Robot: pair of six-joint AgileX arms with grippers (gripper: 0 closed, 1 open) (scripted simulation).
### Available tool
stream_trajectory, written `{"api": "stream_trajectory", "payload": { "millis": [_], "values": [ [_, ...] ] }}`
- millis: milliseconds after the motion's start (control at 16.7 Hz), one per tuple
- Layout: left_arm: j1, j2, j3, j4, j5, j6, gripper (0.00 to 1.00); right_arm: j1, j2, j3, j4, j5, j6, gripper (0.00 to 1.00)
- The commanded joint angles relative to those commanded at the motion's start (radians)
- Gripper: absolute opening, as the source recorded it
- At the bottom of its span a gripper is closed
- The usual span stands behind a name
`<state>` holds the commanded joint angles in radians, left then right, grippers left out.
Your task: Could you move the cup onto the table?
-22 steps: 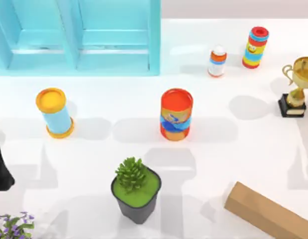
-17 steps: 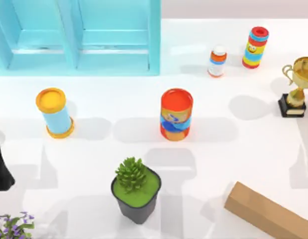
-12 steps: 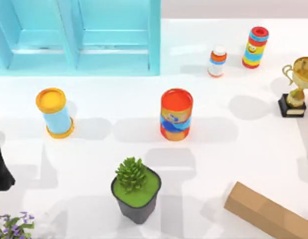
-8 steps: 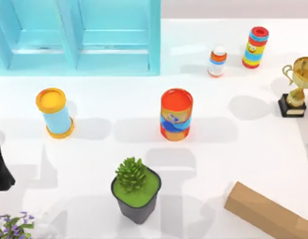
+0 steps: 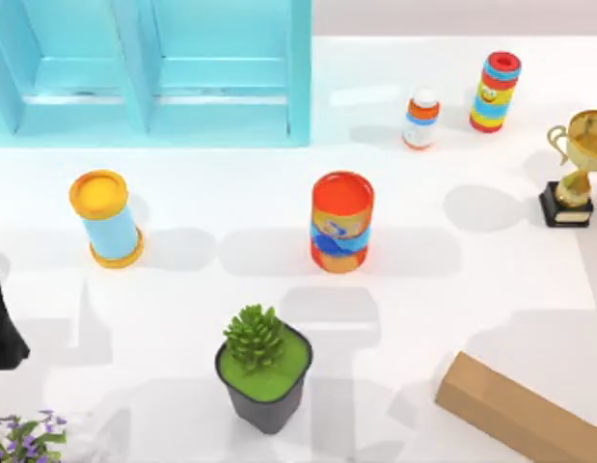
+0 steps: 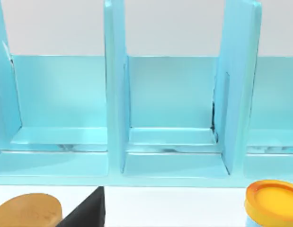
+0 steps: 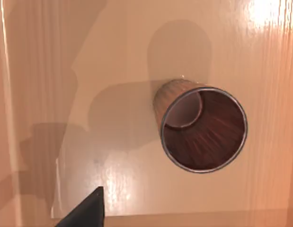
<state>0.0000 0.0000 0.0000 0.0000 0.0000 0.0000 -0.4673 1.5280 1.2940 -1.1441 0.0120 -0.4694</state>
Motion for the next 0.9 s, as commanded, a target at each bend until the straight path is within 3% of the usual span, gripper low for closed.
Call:
{"api": "stream_trajectory", "payload": {
  "millis": [360,900],
  "values": [
    [0.0,0.0,0.0,0.0,0.0,0.0,1.0,-0.085,0.235,0.227,-0.185,-0.012,-0.07,1.0],
    [0.0,0.0,0.0,0.0,0.0,0.0,1.0,-0.087,0.206,0.202,-0.193,-0.013,-0.072,1.0]
  ]
}}
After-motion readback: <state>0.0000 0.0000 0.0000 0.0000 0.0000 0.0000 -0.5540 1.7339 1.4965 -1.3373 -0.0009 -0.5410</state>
